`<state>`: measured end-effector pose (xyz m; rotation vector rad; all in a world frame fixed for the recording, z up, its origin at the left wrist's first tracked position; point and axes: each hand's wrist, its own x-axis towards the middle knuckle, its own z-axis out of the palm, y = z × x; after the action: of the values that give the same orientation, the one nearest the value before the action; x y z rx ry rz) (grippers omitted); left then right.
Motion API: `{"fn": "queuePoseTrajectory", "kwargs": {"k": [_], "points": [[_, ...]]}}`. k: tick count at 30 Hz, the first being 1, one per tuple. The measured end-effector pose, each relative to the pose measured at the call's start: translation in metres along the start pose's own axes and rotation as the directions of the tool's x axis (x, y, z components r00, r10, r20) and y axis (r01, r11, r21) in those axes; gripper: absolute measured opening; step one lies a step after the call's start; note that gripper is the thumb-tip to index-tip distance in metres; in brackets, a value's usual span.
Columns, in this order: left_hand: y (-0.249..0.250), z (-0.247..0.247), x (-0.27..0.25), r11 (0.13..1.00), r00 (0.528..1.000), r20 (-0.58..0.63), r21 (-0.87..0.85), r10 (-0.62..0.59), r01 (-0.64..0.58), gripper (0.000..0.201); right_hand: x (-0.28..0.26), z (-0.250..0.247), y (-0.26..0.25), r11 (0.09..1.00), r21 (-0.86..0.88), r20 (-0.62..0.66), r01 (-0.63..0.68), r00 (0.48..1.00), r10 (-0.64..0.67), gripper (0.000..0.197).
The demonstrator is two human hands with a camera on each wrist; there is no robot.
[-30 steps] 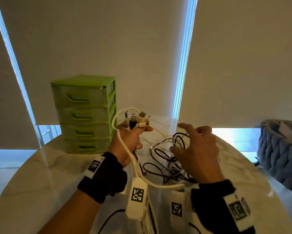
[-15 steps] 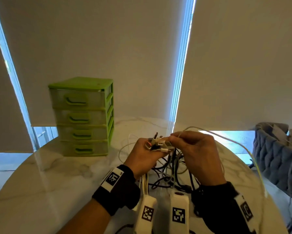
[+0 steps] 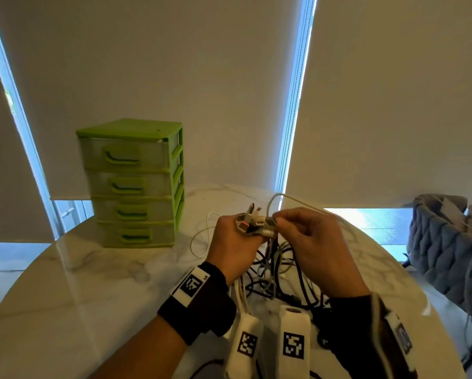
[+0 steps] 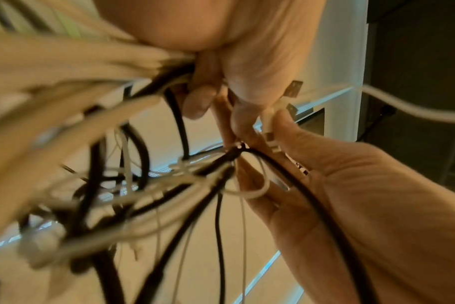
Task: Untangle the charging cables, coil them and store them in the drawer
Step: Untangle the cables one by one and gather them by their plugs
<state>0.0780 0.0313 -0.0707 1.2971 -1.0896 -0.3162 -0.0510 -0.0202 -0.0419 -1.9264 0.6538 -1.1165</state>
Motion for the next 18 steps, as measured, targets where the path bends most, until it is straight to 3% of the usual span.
{"fn": "queuePoseTrajectory", "kwargs": {"k": [2,4,8,13,18], "points": [[0.004,-0.004,0.003,0.996,0.994,-0.087,-0.059,-0.065,0.06,0.02,-0.002,0.008,0.002,0.994,-0.091,0.034,0.064,0.998,-0.061,0.009],[0.006,-0.009,0.006,0.978,0.975,-0.166,-0.173,-0.148,0.119,0.028,-0.003,0.016,0.004,0.953,-0.282,0.049,0.11,0.994,-0.1,0.021],[0.012,-0.016,0.009,0.916,0.942,-0.166,-0.33,-0.293,0.226,0.009,-0.002,0.019,0.008,0.838,-0.541,0.054,0.072,0.997,-0.051,0.037],[0.017,-0.02,0.011,0.907,0.941,-0.149,-0.349,-0.303,0.236,0.008,0.0,0.022,0.011,0.747,-0.665,-0.021,-0.014,1.0,0.0,0.029],[0.018,-0.024,0.015,0.894,0.923,-0.231,-0.402,-0.308,0.197,0.015,0.005,0.015,0.012,0.754,-0.655,-0.099,-0.036,0.994,-0.038,0.021]]}}
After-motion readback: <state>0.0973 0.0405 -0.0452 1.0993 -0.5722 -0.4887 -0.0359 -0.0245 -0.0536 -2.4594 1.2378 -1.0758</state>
